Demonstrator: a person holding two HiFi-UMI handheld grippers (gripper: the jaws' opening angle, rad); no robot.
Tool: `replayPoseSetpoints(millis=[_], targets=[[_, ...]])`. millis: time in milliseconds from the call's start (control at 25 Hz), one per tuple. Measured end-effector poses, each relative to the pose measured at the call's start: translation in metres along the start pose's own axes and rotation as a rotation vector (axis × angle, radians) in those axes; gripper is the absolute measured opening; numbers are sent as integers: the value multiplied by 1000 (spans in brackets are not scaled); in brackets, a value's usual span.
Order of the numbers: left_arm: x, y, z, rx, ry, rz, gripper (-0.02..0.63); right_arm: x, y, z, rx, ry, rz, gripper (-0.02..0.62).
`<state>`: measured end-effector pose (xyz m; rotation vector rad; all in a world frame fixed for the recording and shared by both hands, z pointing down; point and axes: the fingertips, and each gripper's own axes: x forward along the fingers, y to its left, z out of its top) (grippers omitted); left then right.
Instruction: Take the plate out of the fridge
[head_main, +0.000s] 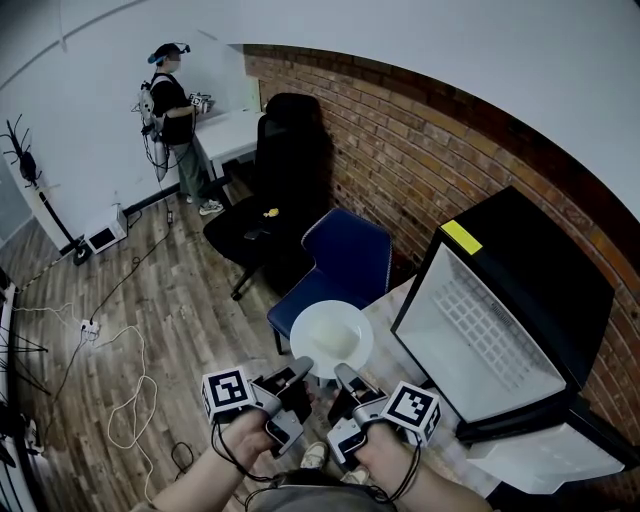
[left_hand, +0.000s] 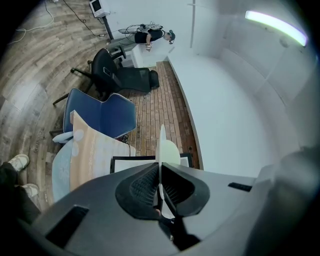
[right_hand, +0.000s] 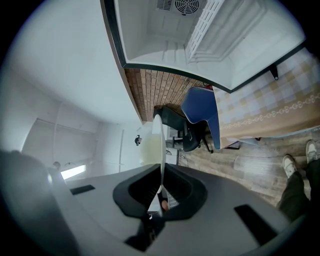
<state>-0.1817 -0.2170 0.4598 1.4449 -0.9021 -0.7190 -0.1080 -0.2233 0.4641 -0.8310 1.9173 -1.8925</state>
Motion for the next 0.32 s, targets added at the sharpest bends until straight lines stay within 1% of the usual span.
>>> replayPoseSetpoints(millis=[320], targets=[[4, -1, -7, -18, 2, 4, 29, -5, -2, 5, -3, 1, 0, 34]])
